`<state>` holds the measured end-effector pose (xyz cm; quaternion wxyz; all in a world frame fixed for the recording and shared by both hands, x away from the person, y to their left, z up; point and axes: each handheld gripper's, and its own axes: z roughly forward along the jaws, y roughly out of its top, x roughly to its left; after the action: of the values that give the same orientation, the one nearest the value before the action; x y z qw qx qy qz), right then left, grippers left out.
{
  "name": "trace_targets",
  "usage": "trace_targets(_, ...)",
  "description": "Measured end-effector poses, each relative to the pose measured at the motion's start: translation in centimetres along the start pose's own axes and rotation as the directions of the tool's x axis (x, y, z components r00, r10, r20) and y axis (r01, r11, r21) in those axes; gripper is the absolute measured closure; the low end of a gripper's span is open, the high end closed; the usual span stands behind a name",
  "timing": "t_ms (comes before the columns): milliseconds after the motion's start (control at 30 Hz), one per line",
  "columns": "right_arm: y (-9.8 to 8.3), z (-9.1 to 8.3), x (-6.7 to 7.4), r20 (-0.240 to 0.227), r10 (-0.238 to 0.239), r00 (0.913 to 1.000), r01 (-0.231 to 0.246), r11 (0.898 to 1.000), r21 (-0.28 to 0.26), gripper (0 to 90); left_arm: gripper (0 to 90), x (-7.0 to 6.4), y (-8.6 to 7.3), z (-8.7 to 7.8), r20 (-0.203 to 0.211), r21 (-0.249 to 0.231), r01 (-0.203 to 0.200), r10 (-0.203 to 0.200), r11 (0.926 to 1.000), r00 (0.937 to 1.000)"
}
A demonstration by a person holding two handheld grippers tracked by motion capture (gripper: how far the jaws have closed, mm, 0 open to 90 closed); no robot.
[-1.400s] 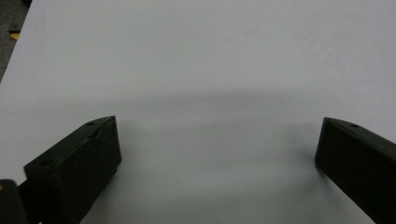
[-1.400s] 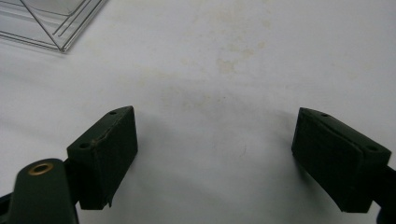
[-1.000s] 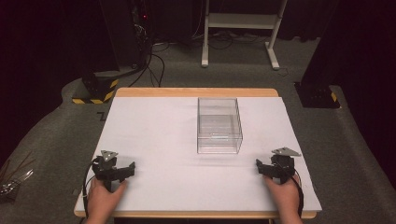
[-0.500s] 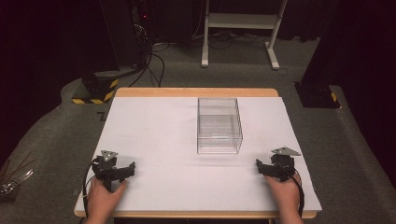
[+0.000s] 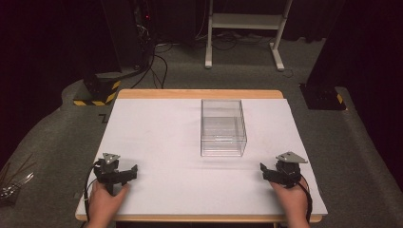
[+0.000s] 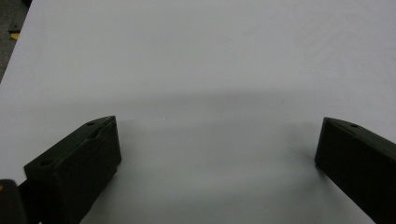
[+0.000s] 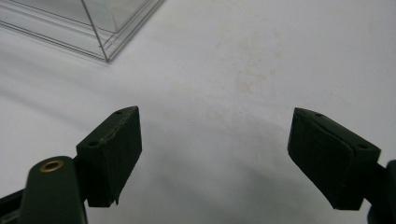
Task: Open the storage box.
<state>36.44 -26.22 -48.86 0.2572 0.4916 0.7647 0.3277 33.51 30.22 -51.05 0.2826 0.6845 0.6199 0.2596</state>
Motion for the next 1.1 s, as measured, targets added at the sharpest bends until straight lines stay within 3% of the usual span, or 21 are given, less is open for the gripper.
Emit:
trace_targets(767, 0.7, -1.6, 2.8, -0.074, -0.066, 0.995, 0.06, 0.995, -0.082, 19.2, 0.4, 0.0, 0.0, 0.0, 0.0, 0.0, -0.003, 0.003, 1.0, 1.0)
trace_targets(1100, 1.5, -1.6, 4.4, -0.139, -0.06, 0.9885, 0.046, 0.994, -0.102, 16.9, 0.4, 0.0, 0.0, 0.0, -0.001, -0.001, -0.001, 0.001, 1.0, 1.0)
